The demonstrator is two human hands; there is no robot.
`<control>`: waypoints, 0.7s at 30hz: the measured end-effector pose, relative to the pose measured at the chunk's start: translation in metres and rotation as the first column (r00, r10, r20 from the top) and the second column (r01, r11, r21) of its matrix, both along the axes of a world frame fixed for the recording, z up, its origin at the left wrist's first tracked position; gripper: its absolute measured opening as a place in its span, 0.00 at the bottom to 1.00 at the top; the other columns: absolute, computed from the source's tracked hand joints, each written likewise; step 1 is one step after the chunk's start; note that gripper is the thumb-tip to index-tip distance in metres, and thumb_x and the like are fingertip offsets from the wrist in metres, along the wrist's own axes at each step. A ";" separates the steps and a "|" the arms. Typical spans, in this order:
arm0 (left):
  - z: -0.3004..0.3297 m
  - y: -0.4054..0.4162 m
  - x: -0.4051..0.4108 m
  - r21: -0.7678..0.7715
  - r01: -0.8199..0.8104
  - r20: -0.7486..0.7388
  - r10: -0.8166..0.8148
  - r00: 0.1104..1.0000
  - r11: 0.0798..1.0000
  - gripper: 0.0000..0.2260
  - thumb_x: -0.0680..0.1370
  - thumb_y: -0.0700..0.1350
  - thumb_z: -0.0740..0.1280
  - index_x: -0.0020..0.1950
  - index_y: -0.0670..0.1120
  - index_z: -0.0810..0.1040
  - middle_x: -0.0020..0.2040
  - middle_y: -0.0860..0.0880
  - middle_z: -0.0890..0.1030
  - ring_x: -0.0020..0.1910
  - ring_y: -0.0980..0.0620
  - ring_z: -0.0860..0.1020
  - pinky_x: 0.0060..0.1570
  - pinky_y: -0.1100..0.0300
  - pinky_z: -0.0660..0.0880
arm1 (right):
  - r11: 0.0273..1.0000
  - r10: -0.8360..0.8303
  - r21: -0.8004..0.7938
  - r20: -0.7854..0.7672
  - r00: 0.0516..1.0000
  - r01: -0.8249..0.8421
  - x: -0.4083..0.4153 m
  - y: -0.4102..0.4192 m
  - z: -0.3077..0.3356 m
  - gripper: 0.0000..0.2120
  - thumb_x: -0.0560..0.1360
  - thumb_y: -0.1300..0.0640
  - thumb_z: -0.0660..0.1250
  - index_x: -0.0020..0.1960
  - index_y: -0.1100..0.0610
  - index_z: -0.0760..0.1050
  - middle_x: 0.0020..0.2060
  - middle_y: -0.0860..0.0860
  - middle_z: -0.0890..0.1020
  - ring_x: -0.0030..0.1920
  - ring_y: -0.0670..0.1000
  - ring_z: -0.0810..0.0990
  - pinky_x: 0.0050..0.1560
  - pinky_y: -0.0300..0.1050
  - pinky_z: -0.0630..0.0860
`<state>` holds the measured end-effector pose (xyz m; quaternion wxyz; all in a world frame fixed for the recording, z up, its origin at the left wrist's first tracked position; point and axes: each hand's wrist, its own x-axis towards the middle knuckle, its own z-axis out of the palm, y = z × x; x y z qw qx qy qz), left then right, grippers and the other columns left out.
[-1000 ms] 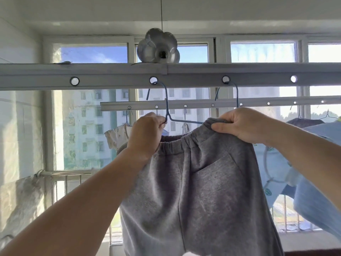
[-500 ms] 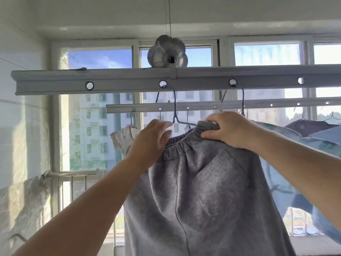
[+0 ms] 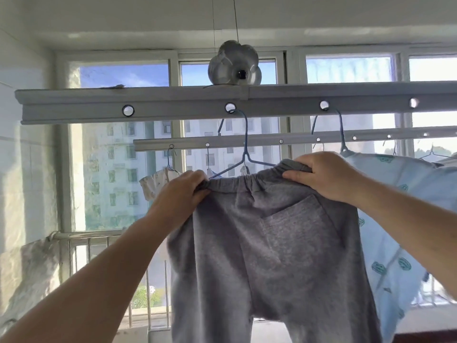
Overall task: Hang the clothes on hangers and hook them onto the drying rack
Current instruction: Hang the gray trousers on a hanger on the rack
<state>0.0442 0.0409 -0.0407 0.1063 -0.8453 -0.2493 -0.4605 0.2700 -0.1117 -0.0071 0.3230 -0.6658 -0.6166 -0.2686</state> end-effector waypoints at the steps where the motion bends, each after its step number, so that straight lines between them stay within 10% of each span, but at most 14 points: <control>1: 0.001 0.000 0.001 0.000 0.006 0.030 -0.006 1.000 1.000 0.06 0.76 0.46 0.64 0.50 0.45 0.73 0.44 0.50 0.76 0.44 0.48 0.75 0.45 0.56 0.70 | 1.000 0.004 -0.007 -0.006 1.000 -0.004 0.001 -0.001 0.000 0.18 0.73 0.41 0.63 0.45 0.57 0.79 0.35 0.50 0.80 0.42 0.54 0.77 0.50 0.54 0.76; 14: 0.008 0.017 -0.004 -0.317 0.155 0.172 -0.104 0.980 0.936 0.09 0.73 0.42 0.69 0.51 0.42 0.81 0.39 0.53 0.81 0.37 0.58 0.75 0.35 0.78 0.68 | 0.996 0.054 0.069 -0.081 0.995 -0.048 0.022 -0.008 -0.006 0.18 0.73 0.41 0.62 0.46 0.55 0.79 0.39 0.50 0.82 0.42 0.52 0.78 0.50 0.51 0.74; 21: 0.017 0.016 -0.013 -0.380 0.262 0.336 -0.132 0.933 0.887 0.09 0.76 0.40 0.65 0.44 0.53 0.80 0.32 0.65 0.80 0.40 0.60 0.75 0.45 0.68 0.69 | 0.996 0.084 0.023 0.027 0.996 -0.084 0.020 -0.007 -0.007 0.16 0.73 0.45 0.64 0.42 0.58 0.77 0.32 0.52 0.80 0.34 0.50 0.77 0.37 0.42 0.70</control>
